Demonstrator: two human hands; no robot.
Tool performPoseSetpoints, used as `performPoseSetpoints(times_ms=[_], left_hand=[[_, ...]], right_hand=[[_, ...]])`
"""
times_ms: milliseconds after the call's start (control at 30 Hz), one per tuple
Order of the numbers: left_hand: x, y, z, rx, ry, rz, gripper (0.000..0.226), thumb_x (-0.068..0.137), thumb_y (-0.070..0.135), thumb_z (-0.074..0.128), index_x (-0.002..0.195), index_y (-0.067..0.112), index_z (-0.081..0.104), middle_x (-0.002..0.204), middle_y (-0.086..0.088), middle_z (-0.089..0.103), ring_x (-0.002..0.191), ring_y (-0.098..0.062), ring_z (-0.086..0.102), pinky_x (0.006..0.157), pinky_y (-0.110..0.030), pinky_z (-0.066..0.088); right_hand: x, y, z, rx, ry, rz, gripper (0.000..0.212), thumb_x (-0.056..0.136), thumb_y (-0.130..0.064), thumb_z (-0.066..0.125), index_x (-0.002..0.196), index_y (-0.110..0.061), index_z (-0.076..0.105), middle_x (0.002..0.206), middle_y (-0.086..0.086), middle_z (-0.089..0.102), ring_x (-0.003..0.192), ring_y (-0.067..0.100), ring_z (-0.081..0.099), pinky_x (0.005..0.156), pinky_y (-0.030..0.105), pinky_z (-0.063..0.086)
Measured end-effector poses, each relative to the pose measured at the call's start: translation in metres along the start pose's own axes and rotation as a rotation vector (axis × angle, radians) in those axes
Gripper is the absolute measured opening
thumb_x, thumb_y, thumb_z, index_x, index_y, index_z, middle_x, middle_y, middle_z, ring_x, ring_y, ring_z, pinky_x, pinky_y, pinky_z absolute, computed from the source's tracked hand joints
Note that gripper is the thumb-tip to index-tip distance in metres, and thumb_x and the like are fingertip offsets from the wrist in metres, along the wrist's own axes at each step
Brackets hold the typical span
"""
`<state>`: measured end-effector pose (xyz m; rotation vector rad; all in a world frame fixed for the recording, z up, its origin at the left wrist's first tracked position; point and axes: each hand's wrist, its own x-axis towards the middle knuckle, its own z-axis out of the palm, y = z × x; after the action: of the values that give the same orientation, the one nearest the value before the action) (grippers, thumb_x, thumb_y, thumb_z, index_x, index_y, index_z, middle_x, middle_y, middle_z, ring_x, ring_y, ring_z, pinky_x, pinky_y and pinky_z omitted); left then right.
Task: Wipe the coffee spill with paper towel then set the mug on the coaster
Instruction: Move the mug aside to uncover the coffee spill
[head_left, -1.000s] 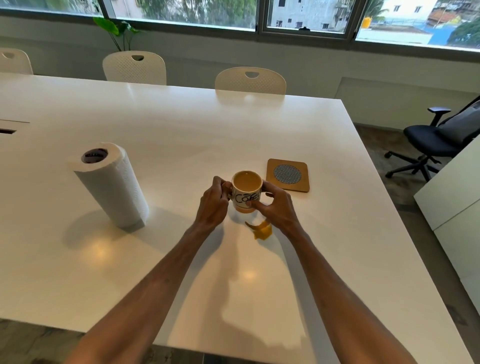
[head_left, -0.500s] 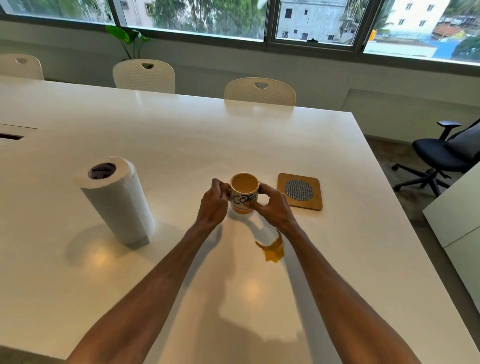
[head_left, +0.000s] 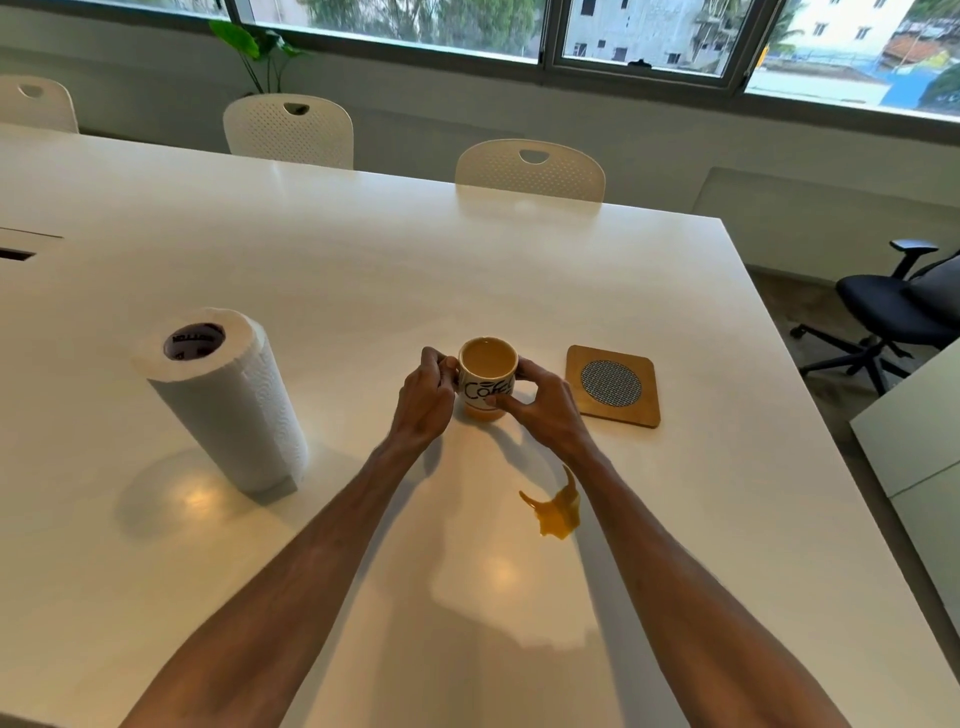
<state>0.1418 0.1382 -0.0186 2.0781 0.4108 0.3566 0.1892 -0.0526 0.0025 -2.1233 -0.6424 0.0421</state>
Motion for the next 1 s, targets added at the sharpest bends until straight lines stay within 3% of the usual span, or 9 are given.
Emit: performPoseSetpoints(times_ms=[167, 267, 367, 433, 500, 567, 700, 767, 1000], left_hand=[[0.001, -0.004, 0.005, 0.005, 0.016, 0.016, 0.015, 0.116, 0.021, 0.039, 0.108, 0.014, 0.049, 0.103, -0.003, 0.068, 0.086, -0.019, 0.063, 0.063, -0.025, 0.042], [-0.001, -0.004, 0.005, -0.005, 0.016, 0.004, 0.015, 0.116, 0.023, 0.038, 0.11, 0.013, 0.048, 0.104, -0.002, 0.068, 0.089, -0.022, 0.065, 0.064, -0.027, 0.042], [-0.005, -0.001, 0.005, -0.01, 0.008, -0.012, 0.019, 0.117, 0.029, 0.039, 0.12, 0.012, 0.047, 0.113, -0.001, 0.067, 0.103, -0.03, 0.068, 0.076, -0.035, 0.044], [-0.011, 0.0, 0.004, -0.012, 0.012, -0.024, 0.027, 0.116, 0.036, 0.039, 0.13, 0.014, 0.046, 0.132, -0.001, 0.064, 0.119, -0.033, 0.066, 0.089, -0.038, 0.043], [-0.019, 0.001, 0.003, -0.006, 0.036, -0.025, 0.036, 0.116, 0.04, 0.04, 0.141, 0.015, 0.043, 0.154, -0.006, 0.055, 0.137, -0.031, 0.058, 0.098, -0.038, 0.041], [-0.03, 0.0, 0.001, 0.013, 0.06, 0.0, 0.039, 0.115, 0.038, 0.041, 0.147, 0.014, 0.041, 0.161, -0.008, 0.047, 0.146, -0.03, 0.05, 0.105, -0.04, 0.042], [-0.062, -0.003, -0.002, 0.044, 0.085, 0.041, 0.042, 0.114, 0.033, 0.045, 0.151, 0.014, 0.038, 0.163, -0.008, 0.044, 0.152, -0.028, 0.042, 0.114, -0.042, 0.042], [-0.082, -0.005, -0.004, 0.058, 0.1, 0.032, 0.044, 0.114, 0.034, 0.045, 0.153, 0.015, 0.037, 0.164, -0.007, 0.043, 0.153, -0.027, 0.04, 0.119, -0.047, 0.041], [-0.171, -0.027, -0.019, 0.136, 0.138, 0.02, 0.042, 0.115, 0.039, 0.042, 0.154, 0.024, 0.041, 0.168, -0.001, 0.042, 0.155, -0.02, 0.041, 0.116, -0.035, 0.037]], right_hand=[[0.0, 0.005, 0.003, 0.023, 0.01, 0.006, 0.066, 0.091, -0.018, 0.085, 0.151, -0.01, 0.058, 0.141, 0.008, 0.07, 0.131, 0.02, 0.065, 0.111, 0.041, 0.054], [-0.001, 0.005, 0.004, 0.036, 0.009, 0.026, 0.068, 0.091, -0.018, 0.085, 0.152, -0.008, 0.056, 0.144, 0.009, 0.068, 0.133, 0.021, 0.064, 0.113, 0.042, 0.053], [-0.004, 0.003, 0.002, 0.047, -0.023, 0.027, 0.071, 0.091, -0.018, 0.085, 0.154, -0.009, 0.053, 0.148, 0.009, 0.066, 0.138, 0.021, 0.061, 0.115, 0.043, 0.052], [-0.006, 0.004, 0.0, 0.039, -0.013, 0.038, 0.073, 0.093, -0.017, 0.083, 0.157, -0.009, 0.05, 0.153, 0.009, 0.061, 0.143, 0.021, 0.057, 0.118, 0.043, 0.049], [-0.011, 0.006, -0.002, 0.018, 0.049, 0.077, 0.072, 0.094, -0.016, 0.081, 0.158, -0.008, 0.048, 0.157, 0.011, 0.058, 0.145, 0.023, 0.055, 0.12, 0.044, 0.048], [-0.019, 0.007, -0.001, -0.018, 0.144, 0.091, 0.066, 0.096, -0.012, 0.078, 0.156, -0.009, 0.051, 0.155, 0.009, 0.06, 0.143, 0.024, 0.057, 0.12, 0.048, 0.048], [-0.055, 0.005, 0.01, -0.215, 0.32, 0.004, 0.058, 0.096, -0.009, 0.068, 0.152, -0.016, 0.056, 0.151, 0.004, 0.064, 0.141, 0.023, 0.057, 0.119, 0.043, 0.037], [-0.077, 0.0, 0.02, -0.267, 0.344, -0.057, 0.059, 0.095, -0.01, 0.066, 0.152, -0.017, 0.055, 0.147, 0.004, 0.065, 0.136, 0.021, 0.057, 0.114, 0.042, 0.039], [-0.144, -0.029, 0.063, -0.29, 0.149, -0.198, 0.058, 0.095, -0.012, 0.067, 0.152, -0.016, 0.055, 0.145, 0.006, 0.067, 0.136, 0.023, 0.056, 0.112, 0.045, 0.043]])
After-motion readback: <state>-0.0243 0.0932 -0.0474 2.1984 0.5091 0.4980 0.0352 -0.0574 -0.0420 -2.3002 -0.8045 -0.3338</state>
